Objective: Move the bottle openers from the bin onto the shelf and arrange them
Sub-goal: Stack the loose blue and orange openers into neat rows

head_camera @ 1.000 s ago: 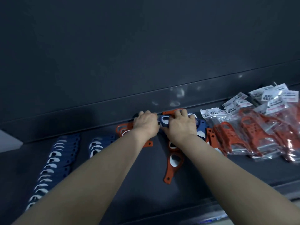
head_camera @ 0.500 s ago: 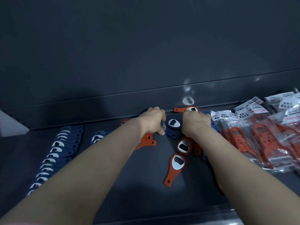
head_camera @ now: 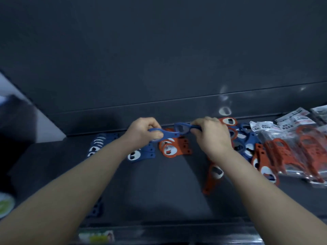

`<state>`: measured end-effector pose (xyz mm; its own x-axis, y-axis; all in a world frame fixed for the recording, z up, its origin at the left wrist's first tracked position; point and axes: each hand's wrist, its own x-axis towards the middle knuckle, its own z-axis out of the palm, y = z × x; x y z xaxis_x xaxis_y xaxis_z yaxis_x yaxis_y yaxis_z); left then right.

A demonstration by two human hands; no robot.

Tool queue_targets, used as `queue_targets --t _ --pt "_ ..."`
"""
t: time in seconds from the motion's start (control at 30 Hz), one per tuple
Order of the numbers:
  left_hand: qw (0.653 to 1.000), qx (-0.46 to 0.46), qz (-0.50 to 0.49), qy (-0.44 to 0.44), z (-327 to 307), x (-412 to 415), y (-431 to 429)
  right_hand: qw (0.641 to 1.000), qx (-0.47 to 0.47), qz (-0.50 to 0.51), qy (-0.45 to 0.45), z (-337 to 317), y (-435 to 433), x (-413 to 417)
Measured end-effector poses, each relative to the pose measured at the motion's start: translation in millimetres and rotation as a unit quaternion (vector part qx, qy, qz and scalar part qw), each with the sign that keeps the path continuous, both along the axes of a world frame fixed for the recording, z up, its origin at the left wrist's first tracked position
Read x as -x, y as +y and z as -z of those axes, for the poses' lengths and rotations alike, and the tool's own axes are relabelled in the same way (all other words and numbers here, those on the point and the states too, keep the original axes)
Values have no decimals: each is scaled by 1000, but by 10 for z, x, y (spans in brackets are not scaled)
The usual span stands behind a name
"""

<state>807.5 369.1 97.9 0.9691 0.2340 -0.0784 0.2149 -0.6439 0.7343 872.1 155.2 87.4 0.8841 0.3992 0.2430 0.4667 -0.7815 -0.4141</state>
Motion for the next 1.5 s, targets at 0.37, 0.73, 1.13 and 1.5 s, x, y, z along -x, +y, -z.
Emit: queue_targets --t 0.37,0.73,1.13,1.5 --pt "987 -155 -14 36 401 744 444 986 76 -103 104 214 589 857" --pt "984 -127 -96 -78 456 728 740 987 112 -96 63 313 1047 950" --pt "988 -133 27 -70 356 457 153 992 122 -29 -24 285 668 978" --pt "972 -175 151 -44 313 -275 -1303 974 164 157 -4 198 -923 461"
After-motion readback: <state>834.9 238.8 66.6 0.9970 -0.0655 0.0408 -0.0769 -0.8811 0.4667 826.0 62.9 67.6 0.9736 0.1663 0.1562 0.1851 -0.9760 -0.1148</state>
